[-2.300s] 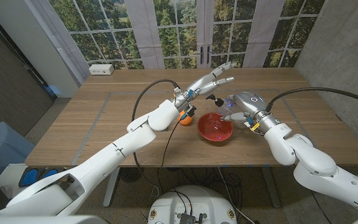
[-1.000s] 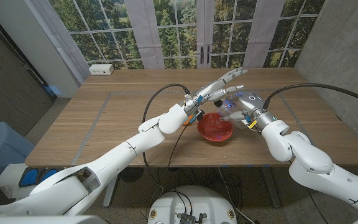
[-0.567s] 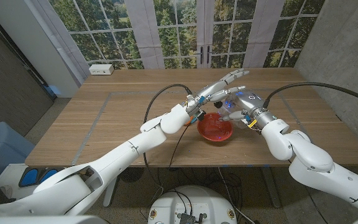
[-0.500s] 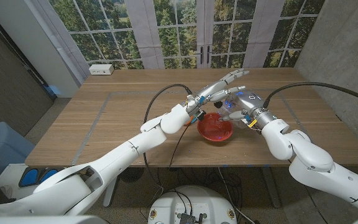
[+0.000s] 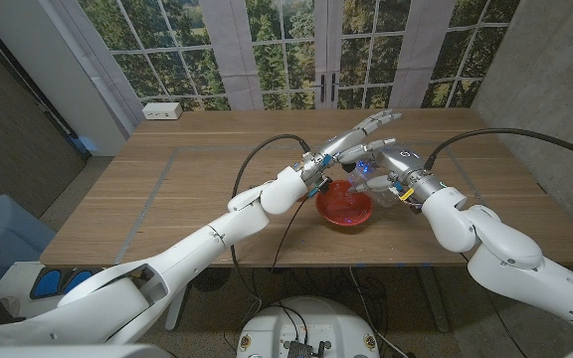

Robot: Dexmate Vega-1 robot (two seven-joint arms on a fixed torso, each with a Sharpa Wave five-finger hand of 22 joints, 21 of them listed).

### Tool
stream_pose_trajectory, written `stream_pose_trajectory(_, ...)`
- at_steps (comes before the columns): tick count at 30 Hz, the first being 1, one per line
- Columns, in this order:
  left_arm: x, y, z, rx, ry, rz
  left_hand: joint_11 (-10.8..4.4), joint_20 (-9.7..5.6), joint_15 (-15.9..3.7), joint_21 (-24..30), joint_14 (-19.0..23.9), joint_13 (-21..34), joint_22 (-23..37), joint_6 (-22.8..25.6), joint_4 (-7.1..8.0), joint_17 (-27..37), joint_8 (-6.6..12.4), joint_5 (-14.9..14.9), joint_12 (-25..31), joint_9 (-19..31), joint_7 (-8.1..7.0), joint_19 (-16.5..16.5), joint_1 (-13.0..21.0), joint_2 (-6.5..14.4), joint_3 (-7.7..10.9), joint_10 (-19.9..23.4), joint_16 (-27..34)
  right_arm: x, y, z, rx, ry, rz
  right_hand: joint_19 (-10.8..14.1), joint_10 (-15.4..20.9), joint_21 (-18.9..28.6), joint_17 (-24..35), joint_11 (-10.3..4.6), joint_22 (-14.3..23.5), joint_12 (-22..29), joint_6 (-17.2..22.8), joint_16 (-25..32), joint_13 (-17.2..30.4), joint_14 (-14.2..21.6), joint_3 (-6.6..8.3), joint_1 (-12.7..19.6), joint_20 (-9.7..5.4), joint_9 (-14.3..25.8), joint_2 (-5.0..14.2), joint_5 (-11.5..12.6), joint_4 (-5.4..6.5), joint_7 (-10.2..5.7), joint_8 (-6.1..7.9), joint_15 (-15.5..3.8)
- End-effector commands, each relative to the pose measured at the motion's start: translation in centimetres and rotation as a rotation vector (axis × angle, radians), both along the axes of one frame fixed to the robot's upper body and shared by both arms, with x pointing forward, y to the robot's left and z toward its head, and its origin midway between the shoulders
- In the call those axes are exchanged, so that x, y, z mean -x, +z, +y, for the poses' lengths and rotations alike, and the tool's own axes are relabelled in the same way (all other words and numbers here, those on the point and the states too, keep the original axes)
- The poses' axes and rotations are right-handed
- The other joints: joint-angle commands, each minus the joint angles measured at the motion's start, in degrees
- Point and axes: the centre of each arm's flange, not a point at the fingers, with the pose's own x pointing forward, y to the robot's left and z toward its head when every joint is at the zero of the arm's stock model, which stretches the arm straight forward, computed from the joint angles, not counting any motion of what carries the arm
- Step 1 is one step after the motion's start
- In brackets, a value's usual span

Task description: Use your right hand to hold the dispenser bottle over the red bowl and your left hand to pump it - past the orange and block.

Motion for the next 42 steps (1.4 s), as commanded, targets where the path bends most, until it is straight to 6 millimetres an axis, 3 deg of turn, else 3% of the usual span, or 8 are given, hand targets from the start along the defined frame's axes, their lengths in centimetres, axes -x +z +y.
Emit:
stream_pose_trajectory(1, 0.2, -0.1, -0.3, 0.001, 0.002, -0.012, 0.07, -0.15, -1.49, -0.2, -3.2, 0.0, 0.3, -0.3, 0.07, 0.0, 0.18, 0.4, 0.5, 0.1, -0.18, -3.7, -0.1, 0.5, -0.29, -0.3, 0.3, 0.2, 0.1, -0.4, -0.035, 0.025, 0.007, 0.1, 8.7, 0.5, 0.2, -8.2, 0.2, 0.5, 12.7, 0.3, 0.2, 0.5, 0.27, 14.9, -8.41, 0.3, 15.66, -0.4, -0.08, -12.51, 0.34, -6.73)
stream_pose_trajectory(21, 2.0, 1.5, 1.2, 0.055, 0.043, -0.11, 0.04, -0.03, -1.46, -0.1, -3.1, 0.0, 0.3, -0.3, 0.12, 0.0, 0.22, 0.4, 0.5, 0.1, -0.17, -3.5, 0.0, 0.7, -0.36, -0.2, 0.4, -1.2, -0.6, -1.9, -0.02, -0.083, 0.008, 0.0, 8.7, 0.7, 0.3, -8.2, 0.2, 0.2, 12.5, 0.2, 0.5, 0.5, 0.21, 15.1, -8.44, 0.5, 15.7, -0.7, -0.02, -12.61, 0.36, -6.73)
stream_pose_trajectory(42, 2.3, 2.0, 2.8, 0.104, 0.069, -0.129, 0.05, 0.26, -1.07, 0.0, -2.9, 0.0, 0.3, -0.1, 0.03, 0.0, 0.28, 0.4, 0.5, 0.1, -0.14, -3.2, 0.1, 0.8, -0.4, -0.2, 0.4, -1.2, -1.2, -2.1, 0.026, -0.133, -0.011, -0.5, 8.5, 0.8, 0.1, -8.21, 0.1, -0.1, 12.4, -0.4, 0.8, -0.2, 0.03, 15.1, -8.45, 1.2, 15.63, -0.7, 0.35, -13.37, 0.69, -6.69)
